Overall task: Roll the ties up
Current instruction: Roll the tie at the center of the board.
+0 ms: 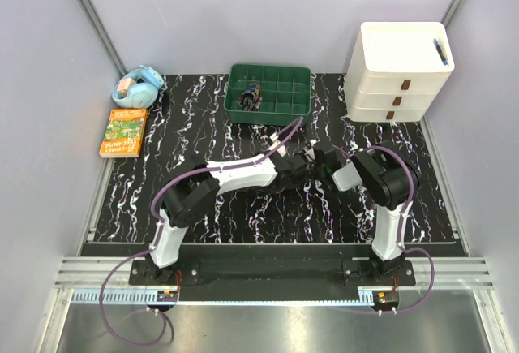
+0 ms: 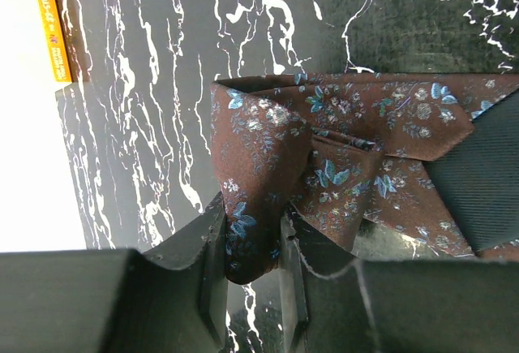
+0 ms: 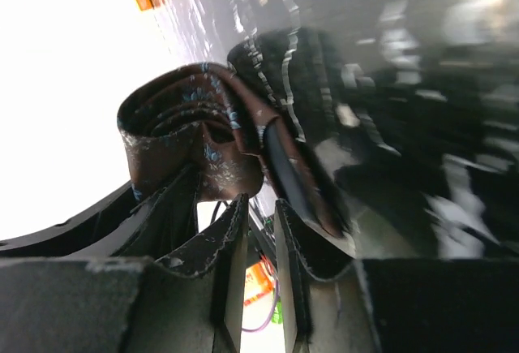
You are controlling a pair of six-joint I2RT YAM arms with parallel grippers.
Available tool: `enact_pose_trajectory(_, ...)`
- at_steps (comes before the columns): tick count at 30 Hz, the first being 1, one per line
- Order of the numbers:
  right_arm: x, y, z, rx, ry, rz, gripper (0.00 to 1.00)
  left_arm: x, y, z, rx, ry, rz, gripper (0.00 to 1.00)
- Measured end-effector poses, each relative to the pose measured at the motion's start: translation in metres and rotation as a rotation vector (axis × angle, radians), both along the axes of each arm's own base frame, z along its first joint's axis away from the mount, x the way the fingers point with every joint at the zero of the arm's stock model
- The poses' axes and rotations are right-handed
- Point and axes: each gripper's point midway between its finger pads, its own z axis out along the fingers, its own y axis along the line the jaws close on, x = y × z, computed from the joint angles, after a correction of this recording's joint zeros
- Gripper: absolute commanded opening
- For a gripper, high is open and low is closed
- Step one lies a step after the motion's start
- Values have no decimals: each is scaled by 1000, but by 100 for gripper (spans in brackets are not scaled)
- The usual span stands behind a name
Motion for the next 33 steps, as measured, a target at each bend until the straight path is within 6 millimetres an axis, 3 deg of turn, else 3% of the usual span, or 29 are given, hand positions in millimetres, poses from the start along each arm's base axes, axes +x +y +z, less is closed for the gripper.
enact_pose_trajectory(3,-4,11,-1,6,-10,27,27,0,1,1,-11,1,-1,23)
enact_pose_trajectory(14,-14,22,-16,-52,-26,37,22,-1,1,9,-69,7,-2,22)
enact_pose_trajectory(22,-57,59,-18,-54,-25,114,22,-4,6,8,-54,21,-8,21)
enact_pose_trajectory(33,-81,56,-17,-34,-37,97,22,-7,16,9,-12,-1,2,20)
